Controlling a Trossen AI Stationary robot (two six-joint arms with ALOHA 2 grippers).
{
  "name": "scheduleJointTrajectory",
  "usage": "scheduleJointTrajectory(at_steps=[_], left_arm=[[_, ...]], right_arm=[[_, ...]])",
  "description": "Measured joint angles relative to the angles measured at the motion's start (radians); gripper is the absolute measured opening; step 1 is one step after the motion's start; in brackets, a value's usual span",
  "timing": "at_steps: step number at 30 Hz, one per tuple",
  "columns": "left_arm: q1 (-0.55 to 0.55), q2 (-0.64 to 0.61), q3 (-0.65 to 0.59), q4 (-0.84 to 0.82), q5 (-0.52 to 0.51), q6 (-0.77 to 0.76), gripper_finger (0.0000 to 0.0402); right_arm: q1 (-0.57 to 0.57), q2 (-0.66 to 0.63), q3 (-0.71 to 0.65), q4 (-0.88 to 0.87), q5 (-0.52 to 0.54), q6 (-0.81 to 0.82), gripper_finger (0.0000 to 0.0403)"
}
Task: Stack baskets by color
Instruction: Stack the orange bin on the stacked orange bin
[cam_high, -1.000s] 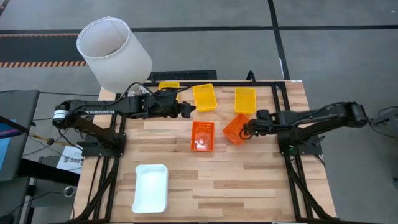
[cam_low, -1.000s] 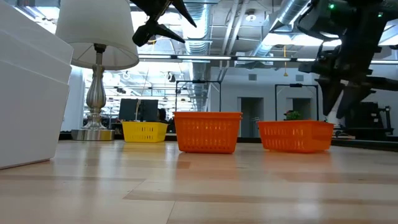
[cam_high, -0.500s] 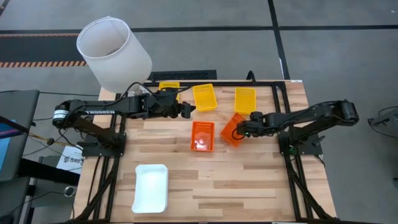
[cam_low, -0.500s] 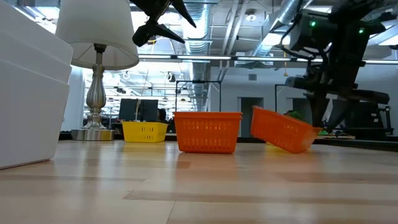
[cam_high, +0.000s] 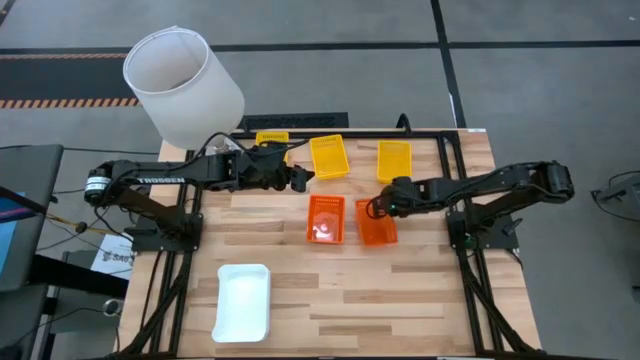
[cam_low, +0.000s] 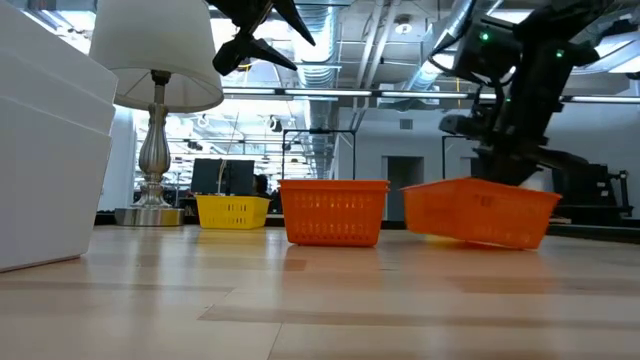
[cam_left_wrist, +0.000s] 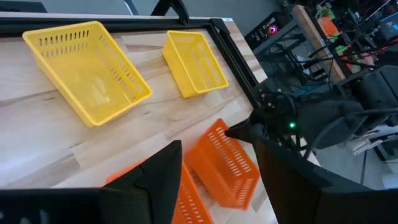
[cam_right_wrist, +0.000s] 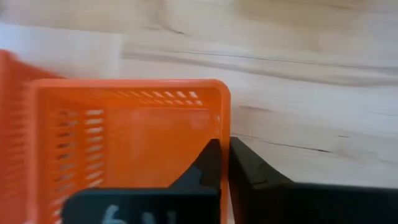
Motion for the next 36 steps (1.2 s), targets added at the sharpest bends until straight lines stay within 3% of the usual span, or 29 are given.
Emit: scheduleJointTrajectory(at_steps=[3, 11, 16, 27, 31, 36], left_arm=[[0.000, 0.000, 0.000, 0.000, 0.001, 0.000, 0.0195], [0.000, 0.000, 0.000, 0.001, 0.089, 0.032, 0.0195], [-0.004, 0.000, 0.000, 0.003, 0.146, 0.087, 0.0195], [-0.020, 0.000, 0.000, 0.003, 0.131, 0.079, 0.0195], [-0.020, 0.000, 0.000, 0.003, 0.131, 0.077, 0.0195], [-0.019, 0.000, 0.000, 0.003, 0.158, 0.061, 0.0195]], right_arm=[[0.002, 0.000, 0.000, 0.048, -0.001, -0.005, 0.0009], [0.032, 0.000, 0.000, 0.052, -0.055, -0.017, 0.0028], [0.138, 0.000, 0.000, 0.052, -0.080, 0.051, 0.0016], [0.381, 0.000, 0.000, 0.168, -0.107, 0.168, 0.0032], [0.375, 0.000, 0.000, 0.180, -0.054, 0.198, 0.0009], [0.320, -0.014, 0.021, 0.183, -0.039, 0.162, 0.0010]])
